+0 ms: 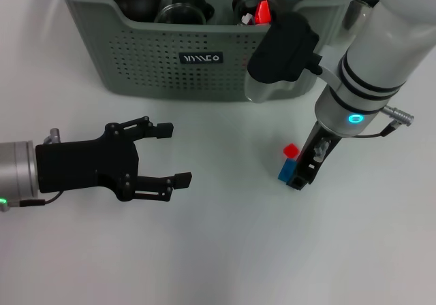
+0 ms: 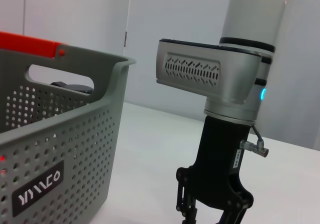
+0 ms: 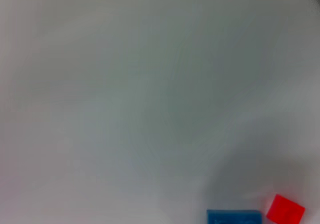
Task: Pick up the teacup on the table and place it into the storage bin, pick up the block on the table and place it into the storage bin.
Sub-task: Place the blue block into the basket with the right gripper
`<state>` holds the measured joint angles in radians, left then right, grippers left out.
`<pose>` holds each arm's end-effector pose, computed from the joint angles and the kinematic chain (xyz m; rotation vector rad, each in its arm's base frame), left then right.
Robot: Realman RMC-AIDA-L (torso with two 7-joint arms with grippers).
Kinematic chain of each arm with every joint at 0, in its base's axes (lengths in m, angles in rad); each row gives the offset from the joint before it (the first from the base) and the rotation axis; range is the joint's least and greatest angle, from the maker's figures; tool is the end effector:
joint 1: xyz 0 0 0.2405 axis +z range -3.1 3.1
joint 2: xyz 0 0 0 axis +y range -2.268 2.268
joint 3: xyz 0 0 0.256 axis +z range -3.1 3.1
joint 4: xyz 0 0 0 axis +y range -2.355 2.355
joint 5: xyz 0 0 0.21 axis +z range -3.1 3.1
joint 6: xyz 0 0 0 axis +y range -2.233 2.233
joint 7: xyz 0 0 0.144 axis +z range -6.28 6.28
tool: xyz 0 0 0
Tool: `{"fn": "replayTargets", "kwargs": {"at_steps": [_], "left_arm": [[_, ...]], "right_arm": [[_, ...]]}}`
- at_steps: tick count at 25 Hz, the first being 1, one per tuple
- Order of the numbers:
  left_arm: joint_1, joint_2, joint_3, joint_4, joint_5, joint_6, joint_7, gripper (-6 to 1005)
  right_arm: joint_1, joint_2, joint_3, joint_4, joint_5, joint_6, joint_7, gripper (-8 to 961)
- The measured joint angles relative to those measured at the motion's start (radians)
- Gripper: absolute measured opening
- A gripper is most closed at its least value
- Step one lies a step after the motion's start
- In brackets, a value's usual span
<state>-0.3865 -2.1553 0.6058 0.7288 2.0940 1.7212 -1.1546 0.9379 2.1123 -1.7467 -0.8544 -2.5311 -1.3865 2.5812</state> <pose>-0.2837 0.2694 -0.0134 -2.7835 -0.4541 -0.7392 0.1534 0.3550 -0.1003 -2.7604 0.6322 -0.9349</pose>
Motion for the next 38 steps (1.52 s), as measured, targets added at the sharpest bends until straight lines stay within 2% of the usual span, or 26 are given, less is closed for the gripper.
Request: {"fn": "replayTargets", "kwargs": {"at_steps": [3,10,16,23,26,29,32,38], "left_arm": [[0.0,0.001,-0.003,0.0,0.001,0.0,0.0,948],[0.005,0.002,-0.029,0.001,0.004,0.009,0.0,948],[0.016,0.004,-0.075,0.002,0.027,0.012,0.001,948],[0.021,0.006,-0.102,0.003,0.03,0.038,0.002,948],[0.021,0.006,-0.104,0.01,0.03,0.045,0.001,948],[0.021,0.006,-0.104,0.015,0.024,0.053,-0.002,948],[0.018,0.006,-0.104,0.017,0.023,0.061,-0.002,948],[0.008,0.006,-0.103,0.014,0.022,0.063,0.0,948]], "right_arm": [[-0.001,-0.001,-0.007,-0.022,0.005,-0.007,0.001,472],[-0.028,-0.01,0.035,-0.218,0.003,-0.124,0.025,424],[-0.001,-0.012,0.203,-0.448,0.001,-0.281,0.038,426],[0.133,-0.013,0.471,-0.606,-0.001,-0.384,0.063,444],[0.194,-0.016,0.593,-0.613,-0.07,-0.387,0.06,452],[0.223,-0.016,0.66,-0.602,-0.155,-0.344,0.056,460],[0.22,-0.017,0.662,-0.555,-0.215,-0.259,0.061,468],[0.219,-0.018,0.641,-0.302,-0.28,-0.019,0.038,484]]}}
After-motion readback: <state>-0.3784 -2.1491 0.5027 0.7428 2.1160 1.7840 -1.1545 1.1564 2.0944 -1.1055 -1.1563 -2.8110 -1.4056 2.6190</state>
